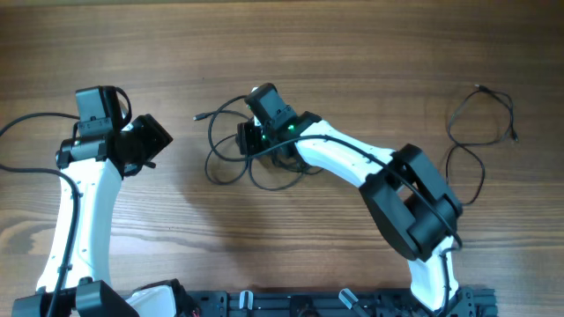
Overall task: Untangle cables
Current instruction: 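Reach the right gripper back and grasp another cable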
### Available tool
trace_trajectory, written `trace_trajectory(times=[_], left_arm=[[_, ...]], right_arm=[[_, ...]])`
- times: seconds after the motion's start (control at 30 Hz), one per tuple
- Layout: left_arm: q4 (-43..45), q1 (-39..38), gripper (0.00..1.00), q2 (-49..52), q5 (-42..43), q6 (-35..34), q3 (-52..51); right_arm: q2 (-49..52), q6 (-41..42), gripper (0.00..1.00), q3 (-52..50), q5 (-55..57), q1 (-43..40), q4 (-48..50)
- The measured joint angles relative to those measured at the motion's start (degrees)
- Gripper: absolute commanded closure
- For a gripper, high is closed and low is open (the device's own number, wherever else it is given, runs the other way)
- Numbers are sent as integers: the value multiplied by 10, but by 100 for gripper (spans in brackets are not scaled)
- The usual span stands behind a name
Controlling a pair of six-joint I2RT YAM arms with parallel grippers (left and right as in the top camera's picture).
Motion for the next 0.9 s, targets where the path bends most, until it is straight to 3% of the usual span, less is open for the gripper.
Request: trace_trajectory(times=[0.17,0.23,0.37,0.73,0.83,0.9], left_arm=[[-17,0,36,0,0,0,0],[-19,0,36,0,0,0,0],[-25,0,36,0,3,0,0],[-28,0,36,0,5,0,0],[-28,0,36,0,5,0,0],[-28,0,36,0,5,0,0]], right_arm=[[22,139,49,0,25,0,47],[25,179,64,0,38,0,47],[26,226,81,0,53,0,47],[39,275,85,0,65,0,47],[43,281,96,0,70,0,65],[46,286,96,0,71,0,79]])
